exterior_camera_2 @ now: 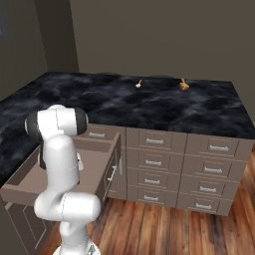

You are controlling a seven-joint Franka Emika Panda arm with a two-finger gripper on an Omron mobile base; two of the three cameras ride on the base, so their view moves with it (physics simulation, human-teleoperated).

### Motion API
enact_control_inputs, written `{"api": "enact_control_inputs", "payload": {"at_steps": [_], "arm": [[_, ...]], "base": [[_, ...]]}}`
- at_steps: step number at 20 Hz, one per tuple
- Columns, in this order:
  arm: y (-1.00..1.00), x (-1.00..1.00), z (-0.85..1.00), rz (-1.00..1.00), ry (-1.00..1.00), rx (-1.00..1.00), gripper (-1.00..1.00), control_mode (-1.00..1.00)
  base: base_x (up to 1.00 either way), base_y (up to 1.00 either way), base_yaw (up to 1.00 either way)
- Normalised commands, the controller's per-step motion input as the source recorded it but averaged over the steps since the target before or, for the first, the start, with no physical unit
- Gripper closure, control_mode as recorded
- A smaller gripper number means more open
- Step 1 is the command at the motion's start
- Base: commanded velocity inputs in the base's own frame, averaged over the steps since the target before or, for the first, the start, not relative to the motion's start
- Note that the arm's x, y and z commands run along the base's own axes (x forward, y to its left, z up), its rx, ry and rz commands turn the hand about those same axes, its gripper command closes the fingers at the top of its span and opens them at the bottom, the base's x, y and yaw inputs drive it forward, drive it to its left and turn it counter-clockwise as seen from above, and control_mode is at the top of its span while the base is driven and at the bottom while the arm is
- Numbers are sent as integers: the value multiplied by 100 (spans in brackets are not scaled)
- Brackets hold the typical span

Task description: Pick up the metallic utensils from the counter and place them in the open drawer. Make sure not to pick up any wooden utensils.

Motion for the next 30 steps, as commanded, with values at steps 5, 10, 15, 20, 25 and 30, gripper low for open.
{"api": "enact_control_inputs", "payload": {"at_steps": [5, 10, 15, 20, 25, 30], "arm": [[0, 0, 12, 0, 0, 0, -100, -100], [0, 0, 30, 0, 3, -1, -100, -100], [-2, -1, 91, 0, 1, 0, -100, -100], [-9, -45, 100, 0, -4, 3, -100, -100], [-24, -83, 99, 0, -1, 5, -100, -100], [-39, -85, 90, 0, -1, 3, -100, -100]], "base": [[0, 0, 0], [0, 0, 0], [0, 0, 0], [0, 0, 0], [0, 0, 0], [0, 0, 0]]}}
